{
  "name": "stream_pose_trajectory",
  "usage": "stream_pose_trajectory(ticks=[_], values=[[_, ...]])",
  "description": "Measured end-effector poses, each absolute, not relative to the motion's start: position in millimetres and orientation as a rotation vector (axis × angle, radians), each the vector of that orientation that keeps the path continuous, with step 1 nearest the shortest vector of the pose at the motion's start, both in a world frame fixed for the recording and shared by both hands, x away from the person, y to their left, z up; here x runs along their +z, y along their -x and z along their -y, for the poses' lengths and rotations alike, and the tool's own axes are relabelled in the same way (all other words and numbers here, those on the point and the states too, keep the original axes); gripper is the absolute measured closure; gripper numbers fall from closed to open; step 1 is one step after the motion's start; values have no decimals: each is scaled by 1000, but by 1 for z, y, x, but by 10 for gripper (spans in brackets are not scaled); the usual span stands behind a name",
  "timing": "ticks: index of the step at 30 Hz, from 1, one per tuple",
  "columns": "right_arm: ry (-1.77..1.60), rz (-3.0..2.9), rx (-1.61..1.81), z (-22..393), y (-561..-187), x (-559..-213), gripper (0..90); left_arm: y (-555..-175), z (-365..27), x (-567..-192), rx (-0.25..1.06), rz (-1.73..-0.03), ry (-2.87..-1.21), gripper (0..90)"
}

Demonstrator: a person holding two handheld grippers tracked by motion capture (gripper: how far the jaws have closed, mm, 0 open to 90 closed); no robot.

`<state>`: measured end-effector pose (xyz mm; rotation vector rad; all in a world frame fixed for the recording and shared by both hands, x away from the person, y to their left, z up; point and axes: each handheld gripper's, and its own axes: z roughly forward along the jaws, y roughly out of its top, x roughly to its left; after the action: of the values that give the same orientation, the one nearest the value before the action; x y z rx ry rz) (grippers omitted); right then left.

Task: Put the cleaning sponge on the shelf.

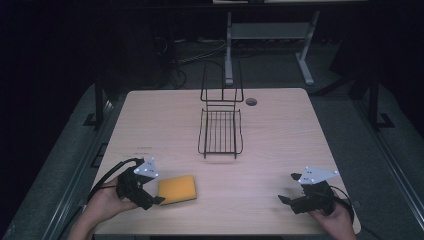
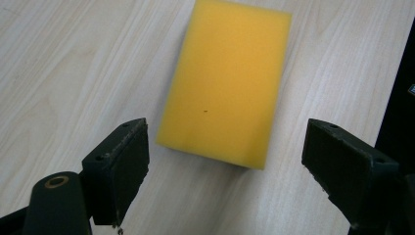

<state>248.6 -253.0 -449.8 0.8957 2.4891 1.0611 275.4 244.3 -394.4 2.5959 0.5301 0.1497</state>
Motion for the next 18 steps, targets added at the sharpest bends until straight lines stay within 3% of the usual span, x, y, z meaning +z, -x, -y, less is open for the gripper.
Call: stream_pose_trajectory(ticks=[18], values=[[-885,-2510,1052,252,-249,-451,135,-292,-222,-407,87,-487,-2650,172]])
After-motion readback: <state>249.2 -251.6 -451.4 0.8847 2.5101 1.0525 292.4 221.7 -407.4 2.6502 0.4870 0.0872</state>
